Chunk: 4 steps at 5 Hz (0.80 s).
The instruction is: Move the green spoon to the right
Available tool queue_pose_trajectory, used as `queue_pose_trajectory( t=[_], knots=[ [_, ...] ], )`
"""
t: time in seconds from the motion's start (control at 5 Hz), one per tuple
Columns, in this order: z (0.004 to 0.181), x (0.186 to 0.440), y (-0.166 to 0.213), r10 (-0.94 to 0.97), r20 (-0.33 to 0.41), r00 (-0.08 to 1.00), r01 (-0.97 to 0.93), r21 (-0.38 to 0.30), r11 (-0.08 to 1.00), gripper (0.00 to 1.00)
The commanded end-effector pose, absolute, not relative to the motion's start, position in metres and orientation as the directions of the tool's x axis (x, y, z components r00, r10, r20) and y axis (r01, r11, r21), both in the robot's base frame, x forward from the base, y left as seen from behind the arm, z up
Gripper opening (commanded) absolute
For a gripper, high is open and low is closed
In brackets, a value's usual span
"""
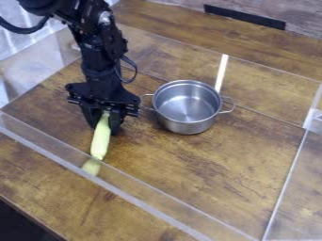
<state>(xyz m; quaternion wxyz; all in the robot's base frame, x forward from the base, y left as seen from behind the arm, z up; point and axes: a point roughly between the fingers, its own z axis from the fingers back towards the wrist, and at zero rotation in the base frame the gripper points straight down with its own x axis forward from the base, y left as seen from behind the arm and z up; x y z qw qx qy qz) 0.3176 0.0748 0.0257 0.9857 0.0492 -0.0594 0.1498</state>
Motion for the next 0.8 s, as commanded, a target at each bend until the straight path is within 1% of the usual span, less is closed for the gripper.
queue_pose_trajectory(
  t=[0.0,0.2,0.6],
  knots=[
    [0.050,0.317,0.077,0.292,0.190,0.937,-0.310,0.078,0.947,0.00],
    [0.048,0.311,0.079,0.323,0.186,0.928,-0.342,0.076,0.937,0.00],
    [0.046,0.324,0.089,0.242,0.179,0.954,-0.258,0.072,0.964,0.00]
  ],
)
